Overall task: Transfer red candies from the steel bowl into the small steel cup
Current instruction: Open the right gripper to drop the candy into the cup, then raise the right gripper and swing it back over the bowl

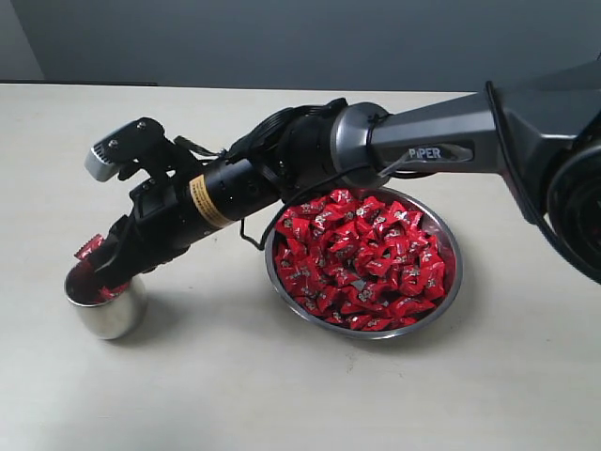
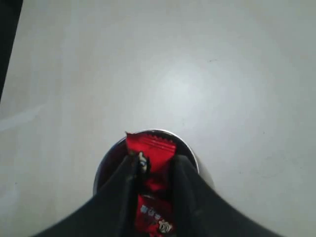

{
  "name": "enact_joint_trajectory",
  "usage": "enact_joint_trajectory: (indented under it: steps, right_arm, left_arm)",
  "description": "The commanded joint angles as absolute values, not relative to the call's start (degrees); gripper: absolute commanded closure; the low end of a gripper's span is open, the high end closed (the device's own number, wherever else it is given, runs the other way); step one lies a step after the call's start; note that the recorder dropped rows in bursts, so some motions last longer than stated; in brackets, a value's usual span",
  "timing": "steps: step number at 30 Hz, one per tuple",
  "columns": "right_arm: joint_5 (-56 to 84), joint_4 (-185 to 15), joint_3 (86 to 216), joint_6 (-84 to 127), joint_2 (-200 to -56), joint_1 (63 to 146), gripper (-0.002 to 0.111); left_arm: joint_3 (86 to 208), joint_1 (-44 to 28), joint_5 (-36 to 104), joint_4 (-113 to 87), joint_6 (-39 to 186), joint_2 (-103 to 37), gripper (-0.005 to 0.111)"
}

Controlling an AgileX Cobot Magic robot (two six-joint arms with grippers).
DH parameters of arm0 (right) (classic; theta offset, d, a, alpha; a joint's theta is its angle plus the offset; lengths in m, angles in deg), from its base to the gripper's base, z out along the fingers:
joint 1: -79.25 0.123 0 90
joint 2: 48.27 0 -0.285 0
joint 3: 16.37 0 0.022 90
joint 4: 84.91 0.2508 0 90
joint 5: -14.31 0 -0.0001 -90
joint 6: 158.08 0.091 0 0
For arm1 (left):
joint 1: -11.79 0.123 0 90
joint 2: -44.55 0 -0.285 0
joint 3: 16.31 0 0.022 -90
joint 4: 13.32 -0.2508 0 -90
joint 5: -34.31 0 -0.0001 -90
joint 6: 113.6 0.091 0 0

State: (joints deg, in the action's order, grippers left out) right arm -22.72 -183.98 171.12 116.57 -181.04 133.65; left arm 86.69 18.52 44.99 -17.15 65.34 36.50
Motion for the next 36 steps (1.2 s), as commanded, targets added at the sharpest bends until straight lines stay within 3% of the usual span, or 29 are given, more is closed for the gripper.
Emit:
enact_joint_trajectory:
  steps: [1,6,8,25,31,36]
  right_arm:
    - [-23.1,-184.0,171.4,116.6,-180.9,133.6,0.088]
    - [-24.5,-184.0,171.4,117.0,-180.9,133.6,0.068]
    - [-23.6,-184.0,171.4,118.1,-180.9,133.6,0.065]
    - [-21.9,-184.9,171.4,124.5,-175.2,131.7,0.067]
    - [-19.8,-184.9,171.1,128.4,-167.8,125.0,0.084]
    - [-19.4,-184.9,168.8,131.1,-162.2,118.4,0.085]
  left_arm:
    - [86.5,18.6,44.7,-17.2,65.3,36.8,0.106]
    - [86.5,18.6,44.7,-17.2,65.3,36.8,0.106]
    - [86.5,18.6,44.7,-17.2,65.3,36.8,0.106]
    - [86.5,18.6,44.6,-17.2,65.3,36.8,0.106]
    - [86.5,18.6,44.6,-17.2,65.3,36.8,0.106]
    - [86.5,18.6,44.6,-17.2,65.3,36.8,0.106]
